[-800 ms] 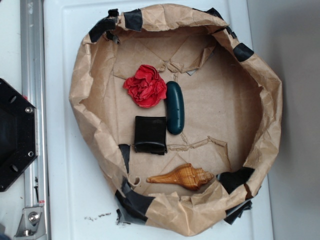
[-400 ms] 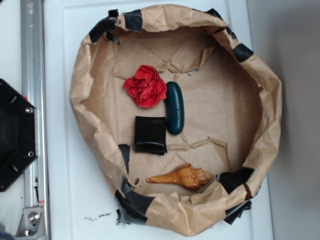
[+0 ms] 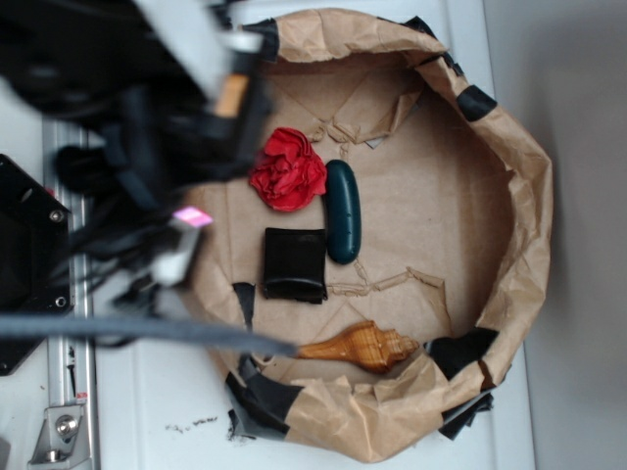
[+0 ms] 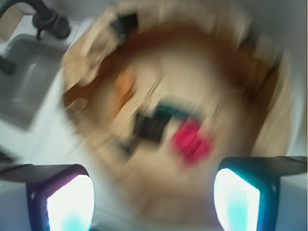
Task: Grab the red paper.
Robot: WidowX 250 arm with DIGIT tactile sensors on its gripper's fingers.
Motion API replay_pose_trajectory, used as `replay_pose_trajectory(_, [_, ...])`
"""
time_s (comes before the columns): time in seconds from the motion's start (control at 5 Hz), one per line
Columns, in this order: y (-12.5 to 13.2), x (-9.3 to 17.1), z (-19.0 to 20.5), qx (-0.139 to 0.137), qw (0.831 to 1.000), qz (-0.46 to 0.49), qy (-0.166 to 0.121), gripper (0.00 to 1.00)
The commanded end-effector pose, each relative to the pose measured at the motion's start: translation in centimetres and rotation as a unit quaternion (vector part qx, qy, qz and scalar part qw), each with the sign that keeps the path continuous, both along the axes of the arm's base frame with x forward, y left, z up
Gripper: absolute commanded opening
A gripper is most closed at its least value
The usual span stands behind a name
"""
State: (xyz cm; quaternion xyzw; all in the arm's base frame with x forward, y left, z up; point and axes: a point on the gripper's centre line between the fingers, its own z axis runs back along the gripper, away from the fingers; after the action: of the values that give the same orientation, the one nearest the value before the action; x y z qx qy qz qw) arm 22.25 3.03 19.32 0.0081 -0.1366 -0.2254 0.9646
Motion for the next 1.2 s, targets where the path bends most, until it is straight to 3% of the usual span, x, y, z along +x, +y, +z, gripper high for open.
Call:
replay_pose_trajectory(0.0, [-1.5, 5.2, -8.6, 0.069, 0.981, -0.179, -0.011, 1.00])
replay_pose_trajectory(0.2, [-1.0, 3.8, -13.3, 0.131, 0.972, -0.191, 0.045, 1.00])
replay_pose_trajectory(0.8, [-1.0, 3.8, -13.3, 0.131, 0.972, -0.191, 0.045, 1.00])
replay_pose_trajectory(1.0, [-0.6, 1.9, -15.5, 0.064, 0.975, -0.192, 0.094, 1.00])
